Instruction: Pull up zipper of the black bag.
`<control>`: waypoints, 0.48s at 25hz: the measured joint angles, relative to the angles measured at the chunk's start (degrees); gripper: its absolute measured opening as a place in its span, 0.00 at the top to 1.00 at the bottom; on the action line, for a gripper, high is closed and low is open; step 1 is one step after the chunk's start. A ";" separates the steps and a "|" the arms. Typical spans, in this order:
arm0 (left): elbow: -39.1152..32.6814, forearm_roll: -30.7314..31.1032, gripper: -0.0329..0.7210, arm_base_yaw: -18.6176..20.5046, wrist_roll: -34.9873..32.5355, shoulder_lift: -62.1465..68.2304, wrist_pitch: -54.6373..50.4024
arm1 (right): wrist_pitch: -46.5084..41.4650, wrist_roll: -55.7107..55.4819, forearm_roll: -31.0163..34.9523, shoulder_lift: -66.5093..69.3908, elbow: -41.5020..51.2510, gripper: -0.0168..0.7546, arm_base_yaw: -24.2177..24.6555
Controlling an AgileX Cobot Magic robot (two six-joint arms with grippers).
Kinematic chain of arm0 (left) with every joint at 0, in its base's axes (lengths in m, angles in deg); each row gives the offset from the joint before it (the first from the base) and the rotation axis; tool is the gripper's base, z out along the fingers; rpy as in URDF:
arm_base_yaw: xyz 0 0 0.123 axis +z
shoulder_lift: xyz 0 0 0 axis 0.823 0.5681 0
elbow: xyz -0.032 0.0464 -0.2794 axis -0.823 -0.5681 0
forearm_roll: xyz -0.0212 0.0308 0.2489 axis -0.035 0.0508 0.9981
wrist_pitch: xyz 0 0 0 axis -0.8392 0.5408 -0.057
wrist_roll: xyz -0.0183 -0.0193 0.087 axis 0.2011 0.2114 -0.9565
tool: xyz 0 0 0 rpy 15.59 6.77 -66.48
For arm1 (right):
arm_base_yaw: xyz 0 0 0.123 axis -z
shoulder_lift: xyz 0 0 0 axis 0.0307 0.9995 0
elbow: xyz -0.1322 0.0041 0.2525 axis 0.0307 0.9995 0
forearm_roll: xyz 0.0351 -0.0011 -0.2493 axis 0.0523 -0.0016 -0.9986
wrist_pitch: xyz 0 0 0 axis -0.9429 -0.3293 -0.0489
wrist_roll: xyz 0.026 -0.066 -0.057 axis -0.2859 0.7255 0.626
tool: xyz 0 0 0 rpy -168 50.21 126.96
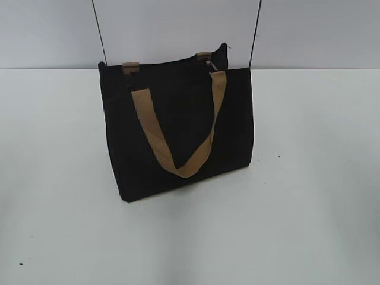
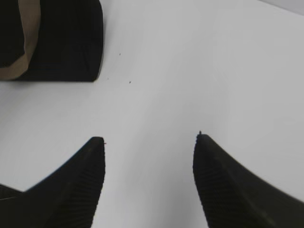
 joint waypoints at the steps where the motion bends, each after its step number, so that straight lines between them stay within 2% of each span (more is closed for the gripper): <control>1: -1.10 -0.83 0.32 0.00 0.00 -2.21 -0.95 | 0.51 0.06 0.27 -3.80 4.27 0.39 0.00; 6: -6.15 -3.45 0.32 0.00 0.00 -12.52 -6.16 | -0.12 -2.45 0.83 -20.77 19.42 0.39 0.00; 12: -9.99 -4.73 0.33 0.00 0.00 -20.08 -10.45 | -6.66 -2.86 1.14 -35.63 23.48 0.39 0.00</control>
